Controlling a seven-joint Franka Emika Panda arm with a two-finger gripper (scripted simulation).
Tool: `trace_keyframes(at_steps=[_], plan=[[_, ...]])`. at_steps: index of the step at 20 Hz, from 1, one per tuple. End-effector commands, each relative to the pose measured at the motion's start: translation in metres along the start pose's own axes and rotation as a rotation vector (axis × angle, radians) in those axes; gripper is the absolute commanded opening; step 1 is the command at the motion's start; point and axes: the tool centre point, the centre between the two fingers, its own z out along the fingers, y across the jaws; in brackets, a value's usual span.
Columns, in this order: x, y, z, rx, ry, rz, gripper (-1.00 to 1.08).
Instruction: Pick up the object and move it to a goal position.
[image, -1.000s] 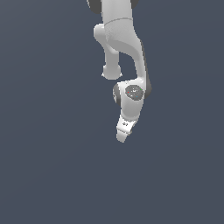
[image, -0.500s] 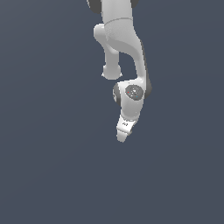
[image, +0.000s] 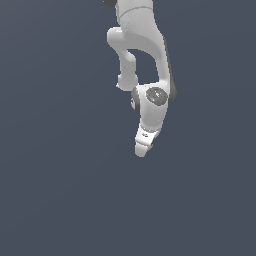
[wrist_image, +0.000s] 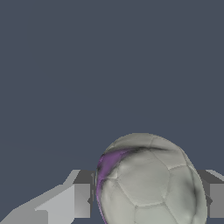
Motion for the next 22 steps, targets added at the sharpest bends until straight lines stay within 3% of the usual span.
trace_keyframes(at_steps=[1, 22], plan=[[0.001, -0.005, -0.016, -0.002, 0.001, 0.000, -1.00], [0.015, -0.076, -0.233, 0.000, 0.001, -0.004, -1.00]])
